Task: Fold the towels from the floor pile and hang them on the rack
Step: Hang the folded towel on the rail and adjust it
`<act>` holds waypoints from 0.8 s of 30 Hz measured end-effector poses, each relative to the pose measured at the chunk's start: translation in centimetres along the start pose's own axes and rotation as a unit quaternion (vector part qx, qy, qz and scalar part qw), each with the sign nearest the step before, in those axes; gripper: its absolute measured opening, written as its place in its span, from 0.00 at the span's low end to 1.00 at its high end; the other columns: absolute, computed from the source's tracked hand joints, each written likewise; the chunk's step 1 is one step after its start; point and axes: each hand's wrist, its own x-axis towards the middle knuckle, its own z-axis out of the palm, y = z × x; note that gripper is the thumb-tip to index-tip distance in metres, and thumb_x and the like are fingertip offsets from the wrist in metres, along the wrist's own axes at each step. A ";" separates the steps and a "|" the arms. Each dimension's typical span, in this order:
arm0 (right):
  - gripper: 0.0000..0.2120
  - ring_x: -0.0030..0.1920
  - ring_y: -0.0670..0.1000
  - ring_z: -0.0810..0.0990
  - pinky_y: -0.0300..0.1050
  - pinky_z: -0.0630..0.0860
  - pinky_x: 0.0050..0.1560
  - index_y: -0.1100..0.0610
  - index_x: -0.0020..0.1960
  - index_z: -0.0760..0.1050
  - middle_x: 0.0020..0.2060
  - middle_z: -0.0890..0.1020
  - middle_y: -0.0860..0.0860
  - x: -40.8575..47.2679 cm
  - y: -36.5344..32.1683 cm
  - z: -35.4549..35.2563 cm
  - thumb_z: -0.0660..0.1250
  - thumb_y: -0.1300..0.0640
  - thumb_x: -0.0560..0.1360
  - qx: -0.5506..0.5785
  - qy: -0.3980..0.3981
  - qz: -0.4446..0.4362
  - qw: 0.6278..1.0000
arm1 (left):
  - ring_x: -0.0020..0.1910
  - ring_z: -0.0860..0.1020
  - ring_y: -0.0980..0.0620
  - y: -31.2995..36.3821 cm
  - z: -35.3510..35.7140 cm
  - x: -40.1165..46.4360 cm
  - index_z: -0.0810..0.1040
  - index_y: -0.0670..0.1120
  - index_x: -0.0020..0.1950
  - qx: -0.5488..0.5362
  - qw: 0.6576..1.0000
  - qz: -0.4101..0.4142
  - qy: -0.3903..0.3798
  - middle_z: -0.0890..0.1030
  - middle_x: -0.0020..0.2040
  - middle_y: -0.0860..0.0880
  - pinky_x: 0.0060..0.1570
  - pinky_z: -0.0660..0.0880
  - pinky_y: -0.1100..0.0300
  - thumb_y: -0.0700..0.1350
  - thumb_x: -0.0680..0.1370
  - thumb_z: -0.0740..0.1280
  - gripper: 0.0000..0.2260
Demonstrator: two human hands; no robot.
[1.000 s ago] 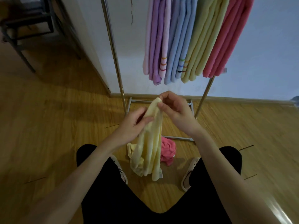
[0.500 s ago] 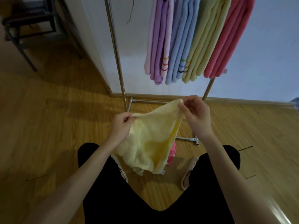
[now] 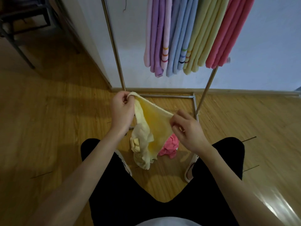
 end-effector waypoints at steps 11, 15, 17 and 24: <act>0.12 0.28 0.42 0.69 0.37 0.66 0.26 0.56 0.43 0.80 0.36 0.69 0.41 0.3 -2.4 2.4 0.60 0.51 0.71 0.011 -0.012 0.010 1.000 | 0.42 0.82 0.49 2.2 0.5 0.1 0.74 0.39 0.53 -0.112 0.990 -0.078 0.033 0.79 0.48 0.40 0.33 0.80 0.60 0.37 0.80 0.60 0.05; 0.20 0.31 0.42 0.74 0.38 0.71 0.26 0.54 0.46 0.80 0.38 0.71 0.41 1.1 -2.2 3.6 0.65 0.37 0.71 -0.021 0.023 0.062 0.998 | 0.41 0.82 0.52 3.1 0.7 -0.4 0.73 0.39 0.53 -0.158 0.982 -0.093 0.040 0.78 0.47 0.42 0.33 0.79 0.62 0.37 0.81 0.59 0.05; 0.23 0.32 0.44 0.75 0.38 0.72 0.27 0.54 0.47 0.80 0.39 0.73 0.43 1.7 -2.2 3.9 0.65 0.34 0.69 -0.023 0.033 0.073 0.997 | 0.44 0.82 0.51 3.4 0.9 -0.7 0.73 0.38 0.55 -0.168 0.980 -0.097 0.041 0.78 0.48 0.42 0.34 0.80 0.62 0.38 0.81 0.59 0.06; 0.18 0.28 0.46 0.69 0.40 0.67 0.23 0.57 0.39 0.74 0.35 0.70 0.46 3.1 -2.1 5.1 0.64 0.41 0.74 -0.036 0.069 0.093 0.993 | 0.45 0.81 0.51 4.4 1.4 -1.1 0.73 0.37 0.55 -0.183 0.978 -0.096 0.039 0.77 0.48 0.43 0.33 0.78 0.65 0.37 0.81 0.59 0.06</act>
